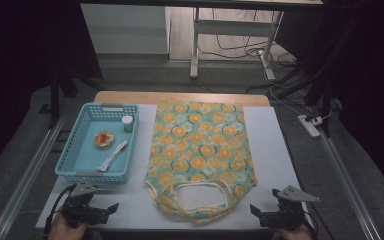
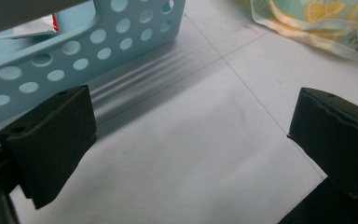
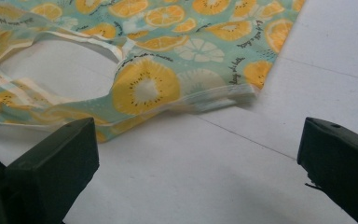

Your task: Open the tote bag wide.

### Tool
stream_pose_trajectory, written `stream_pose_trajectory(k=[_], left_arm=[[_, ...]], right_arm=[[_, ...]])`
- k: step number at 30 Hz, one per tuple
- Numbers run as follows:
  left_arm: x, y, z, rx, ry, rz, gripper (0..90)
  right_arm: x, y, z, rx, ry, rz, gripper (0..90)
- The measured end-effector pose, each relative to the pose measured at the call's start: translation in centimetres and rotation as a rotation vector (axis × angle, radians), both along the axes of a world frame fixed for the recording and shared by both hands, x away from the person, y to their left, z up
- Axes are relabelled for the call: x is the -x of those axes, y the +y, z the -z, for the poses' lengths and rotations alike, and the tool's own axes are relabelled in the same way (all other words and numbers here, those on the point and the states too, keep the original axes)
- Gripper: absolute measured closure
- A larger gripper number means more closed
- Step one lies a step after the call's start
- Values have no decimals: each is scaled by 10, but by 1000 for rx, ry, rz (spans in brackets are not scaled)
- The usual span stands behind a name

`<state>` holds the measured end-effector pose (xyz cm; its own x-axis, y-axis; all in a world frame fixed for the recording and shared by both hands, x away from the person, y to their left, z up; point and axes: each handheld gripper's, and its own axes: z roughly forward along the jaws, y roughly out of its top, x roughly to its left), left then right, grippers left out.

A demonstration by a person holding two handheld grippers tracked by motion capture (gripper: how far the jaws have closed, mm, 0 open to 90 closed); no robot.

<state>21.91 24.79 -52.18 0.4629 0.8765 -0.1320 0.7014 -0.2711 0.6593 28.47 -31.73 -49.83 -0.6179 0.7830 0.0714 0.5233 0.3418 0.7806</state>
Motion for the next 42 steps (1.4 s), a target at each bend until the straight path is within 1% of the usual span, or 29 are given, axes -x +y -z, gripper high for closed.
stream_pose_trajectory(k=[5,9,14,18,21,22,23,29,34,39,42], left_arm=[[0,0,0,1,0,0,18],[0,1,0,13,3,6,18],[-1,0,0,8,11,15,16],[-1,1,0,13,12,7,14],[0,2,0,20,9,2,14],[0,2,0,20,1,2,13],[0,2,0,20,0,4,12],[0,3,0,26,1,2,10],[0,3,0,28,1,4,10],[0,3,0,29,5,4,10],[0,3,0,28,5,4,10]], right_arm=[[0,2,0,17,0,-21,0],[0,2,0,15,2,-27,0],[0,4,0,21,3,-40,0],[1,6,0,41,-2,-50,0],[1,6,1,42,-5,-52,0],[1,6,0,38,10,-53,0],[1,6,0,35,14,-53,0],[1,6,0,33,14,-45,0],[2,7,-4,33,-6,-48,0],[2,10,-4,36,-5,-60,0],[2,12,-6,37,-14,-72,0]])
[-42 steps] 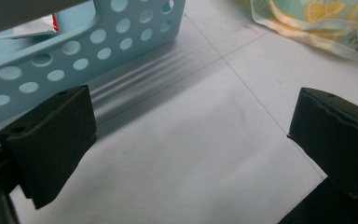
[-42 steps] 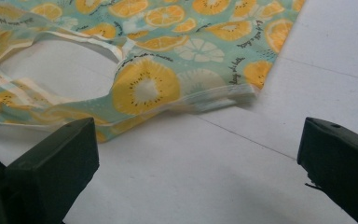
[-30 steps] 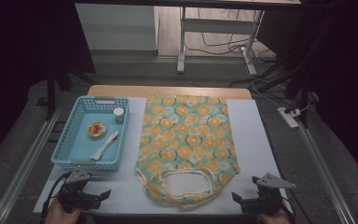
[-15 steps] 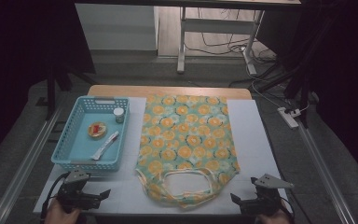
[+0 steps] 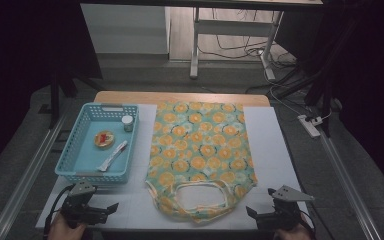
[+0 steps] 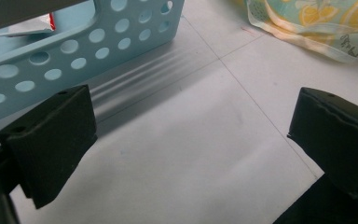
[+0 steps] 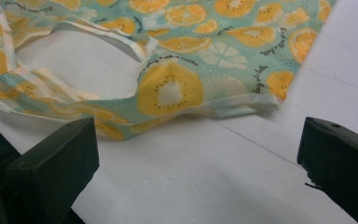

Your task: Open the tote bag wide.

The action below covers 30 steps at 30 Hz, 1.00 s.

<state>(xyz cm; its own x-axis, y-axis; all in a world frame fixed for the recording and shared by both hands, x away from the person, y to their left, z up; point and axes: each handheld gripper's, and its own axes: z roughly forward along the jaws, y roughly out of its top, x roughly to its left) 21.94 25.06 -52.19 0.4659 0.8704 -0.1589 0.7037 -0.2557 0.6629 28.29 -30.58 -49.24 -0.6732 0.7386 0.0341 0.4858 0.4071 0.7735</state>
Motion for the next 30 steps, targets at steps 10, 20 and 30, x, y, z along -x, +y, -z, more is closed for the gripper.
stream_pose_trajectory(k=[10,20,30], left_arm=[[-1,0,0,0,7,-1,11],[-1,0,0,-2,5,2,11],[-1,-1,0,-5,6,6,11]], right_arm=[[-1,14,-4,9,-15,-60,0],[-4,30,-7,11,27,-106,0],[-4,48,-8,4,37,-153,0]])
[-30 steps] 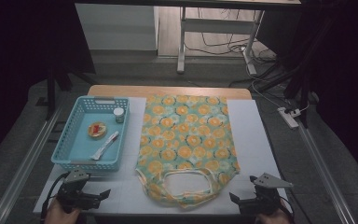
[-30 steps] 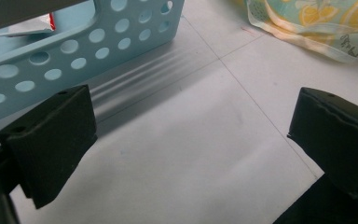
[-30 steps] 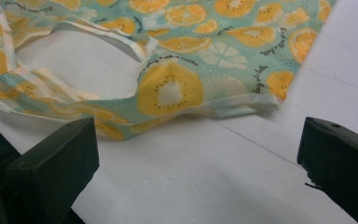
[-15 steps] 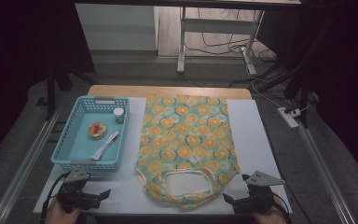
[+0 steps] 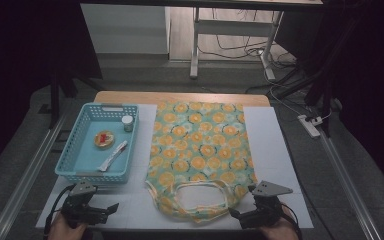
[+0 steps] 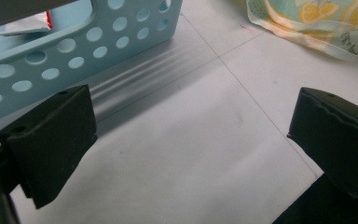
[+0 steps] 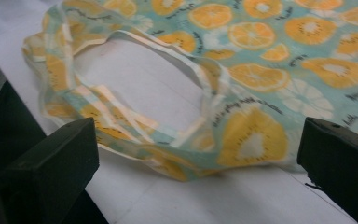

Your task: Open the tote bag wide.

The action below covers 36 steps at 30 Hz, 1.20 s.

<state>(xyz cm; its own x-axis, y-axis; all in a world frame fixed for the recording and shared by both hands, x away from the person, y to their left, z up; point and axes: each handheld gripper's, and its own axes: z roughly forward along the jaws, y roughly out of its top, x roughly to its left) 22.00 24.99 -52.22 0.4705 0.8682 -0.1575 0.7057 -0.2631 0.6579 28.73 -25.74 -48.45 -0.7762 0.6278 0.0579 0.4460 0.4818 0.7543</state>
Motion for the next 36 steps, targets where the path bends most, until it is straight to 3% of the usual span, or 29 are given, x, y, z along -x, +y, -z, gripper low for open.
stream_pose_trajectory(k=[15,21,28,36], left_arm=[[0,0,0,-1,2,4,11],[0,0,0,-1,3,6,11],[0,0,0,-2,5,9,11],[-1,-1,0,-5,9,12,15]], right_arm=[[-6,34,6,24,47,-85,0],[-8,51,11,61,47,-125,0],[-11,65,16,54,49,-160,0],[-13,80,28,103,67,-221,3]])
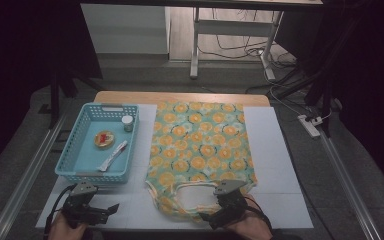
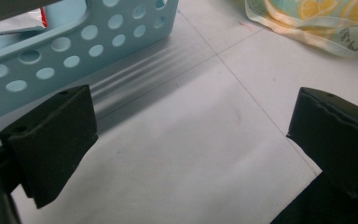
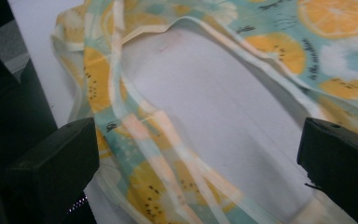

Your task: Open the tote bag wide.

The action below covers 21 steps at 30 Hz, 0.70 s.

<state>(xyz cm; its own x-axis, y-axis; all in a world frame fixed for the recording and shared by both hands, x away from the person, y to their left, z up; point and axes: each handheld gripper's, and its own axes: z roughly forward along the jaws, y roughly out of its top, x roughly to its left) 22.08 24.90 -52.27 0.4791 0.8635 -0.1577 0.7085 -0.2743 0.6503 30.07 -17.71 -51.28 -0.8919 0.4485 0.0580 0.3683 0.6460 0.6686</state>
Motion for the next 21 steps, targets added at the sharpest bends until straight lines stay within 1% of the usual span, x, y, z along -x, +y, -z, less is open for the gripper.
stream_pose_trajectory(k=[3,5,10,12,14,15,18,19,20,21], left_arm=[[0,-1,0,-5,1,4,15],[0,0,0,-4,1,4,15],[0,0,0,-3,2,4,16],[0,-1,0,-4,2,6,16],[0,-1,0,-4,3,6,17],[0,-1,0,-5,4,6,17],[0,-1,0,-5,5,6,18],[0,-1,0,-5,5,6,18],[0,-1,0,-5,5,6,18],[0,-1,0,-4,5,6,19]], right_arm=[[1,4,3,22,-5,-25,46],[1,6,4,27,0,-42,104],[2,8,4,61,6,-88,314],[2,9,4,68,24,-110,425],[2,9,4,74,42,-119,515],[1,8,4,76,40,-123,584],[0,6,0,60,44,-132,732],[0,6,0,60,44,-132,732],[1,5,-3,48,25,-137,796],[1,4,-5,40,15,-139,812]])
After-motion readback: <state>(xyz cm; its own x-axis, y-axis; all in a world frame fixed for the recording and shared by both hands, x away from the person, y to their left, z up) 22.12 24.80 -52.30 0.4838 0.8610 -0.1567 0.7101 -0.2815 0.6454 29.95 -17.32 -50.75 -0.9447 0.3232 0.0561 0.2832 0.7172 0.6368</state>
